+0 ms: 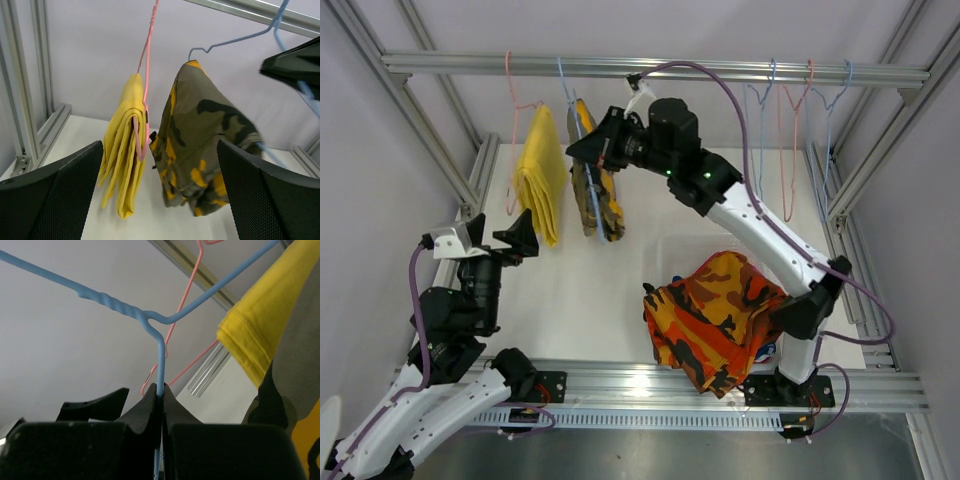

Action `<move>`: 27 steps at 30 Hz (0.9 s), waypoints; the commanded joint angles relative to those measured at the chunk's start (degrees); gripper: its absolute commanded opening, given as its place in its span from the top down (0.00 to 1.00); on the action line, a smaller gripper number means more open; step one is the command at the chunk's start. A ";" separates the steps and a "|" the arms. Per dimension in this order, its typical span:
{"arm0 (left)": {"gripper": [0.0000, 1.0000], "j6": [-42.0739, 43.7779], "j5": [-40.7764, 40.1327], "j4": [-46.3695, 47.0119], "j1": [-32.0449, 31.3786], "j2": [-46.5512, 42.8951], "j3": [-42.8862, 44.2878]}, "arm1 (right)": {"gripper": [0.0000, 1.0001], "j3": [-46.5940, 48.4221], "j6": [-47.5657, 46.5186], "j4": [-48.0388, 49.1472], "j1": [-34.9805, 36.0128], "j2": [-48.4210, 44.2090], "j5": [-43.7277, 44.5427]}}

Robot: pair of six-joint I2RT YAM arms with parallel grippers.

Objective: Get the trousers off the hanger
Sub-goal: Pick up the hanger from the clothesline.

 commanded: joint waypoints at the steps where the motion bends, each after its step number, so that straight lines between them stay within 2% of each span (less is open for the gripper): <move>1: 0.01 0.85 4.07 -1.59 -0.63 -0.12 0.90 | 1.00 -1.75 -6.85 10.95 -0.70 -12.74 -1.62; 5: 0.00 0.93 8.28 -2.65 -3.43 2.25 1.51 | 1.00 -12.29 -7.11 14.80 -0.70 -22.13 -0.13; 16: 0.01 5.42 4.61 1.55 -21.44 8.92 -0.60 | 1.00 -33.47 -5.97 22.02 -0.18 -36.04 6.54; 27: 0.01 4.71 0.91 3.33 -25.41 14.47 1.86 | 1.00 -44.48 -4.57 31.16 2.37 -39.91 21.66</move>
